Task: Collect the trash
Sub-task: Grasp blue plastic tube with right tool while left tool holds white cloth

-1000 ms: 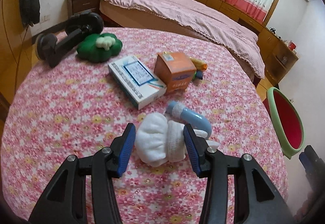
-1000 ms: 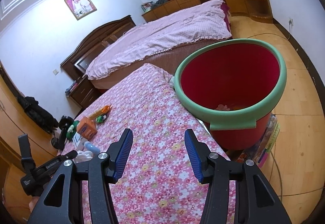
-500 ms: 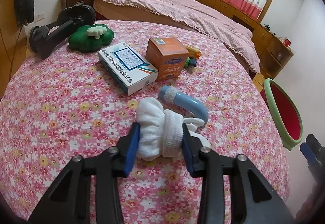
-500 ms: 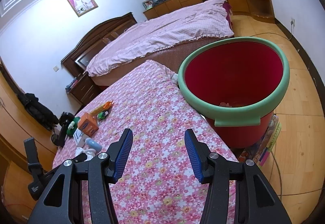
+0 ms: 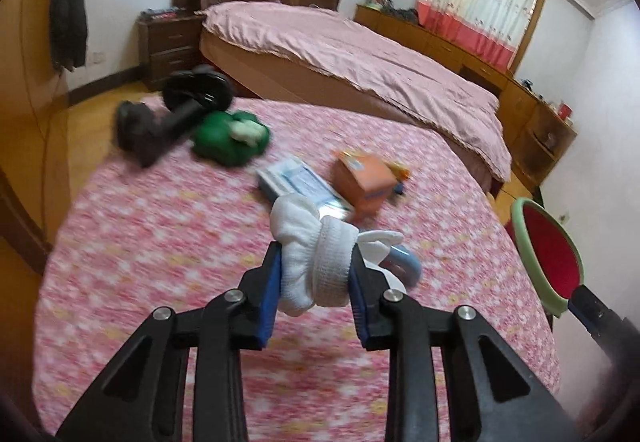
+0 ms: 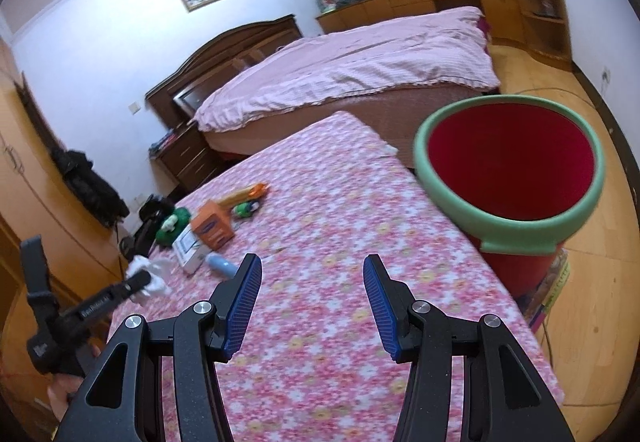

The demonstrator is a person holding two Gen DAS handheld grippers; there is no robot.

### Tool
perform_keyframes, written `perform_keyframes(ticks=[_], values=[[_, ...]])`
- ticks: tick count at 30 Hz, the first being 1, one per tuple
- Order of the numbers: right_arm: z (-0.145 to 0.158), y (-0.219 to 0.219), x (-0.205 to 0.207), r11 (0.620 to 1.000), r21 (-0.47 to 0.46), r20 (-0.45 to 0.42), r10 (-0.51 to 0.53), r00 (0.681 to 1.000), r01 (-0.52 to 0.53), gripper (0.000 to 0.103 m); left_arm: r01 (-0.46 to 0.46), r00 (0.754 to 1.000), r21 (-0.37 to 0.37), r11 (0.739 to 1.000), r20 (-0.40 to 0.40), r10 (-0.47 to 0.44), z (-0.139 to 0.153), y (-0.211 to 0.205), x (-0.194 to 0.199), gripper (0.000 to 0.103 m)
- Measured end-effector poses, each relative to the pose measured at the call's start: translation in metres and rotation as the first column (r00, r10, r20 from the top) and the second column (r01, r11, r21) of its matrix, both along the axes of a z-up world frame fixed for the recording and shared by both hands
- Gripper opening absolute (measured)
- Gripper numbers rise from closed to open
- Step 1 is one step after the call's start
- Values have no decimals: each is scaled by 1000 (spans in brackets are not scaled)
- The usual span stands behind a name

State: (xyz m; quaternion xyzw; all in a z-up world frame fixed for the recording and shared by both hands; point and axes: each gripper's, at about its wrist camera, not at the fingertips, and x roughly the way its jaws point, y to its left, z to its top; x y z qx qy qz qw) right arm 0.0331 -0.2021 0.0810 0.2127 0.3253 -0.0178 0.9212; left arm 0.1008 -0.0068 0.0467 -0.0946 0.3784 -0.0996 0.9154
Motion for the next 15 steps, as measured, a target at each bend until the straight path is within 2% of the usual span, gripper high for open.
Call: perform_keyframes(ticks=[8,15], values=[[-13,35,38,994,-35,-60,104,993,-106,54,-102,994,16,995,-30,102,-18,43,11,31],[-31,65,78,977,-60,-113,198,974,-206,54,-125,990,41,991,-61,127,-38,51,21,31]])
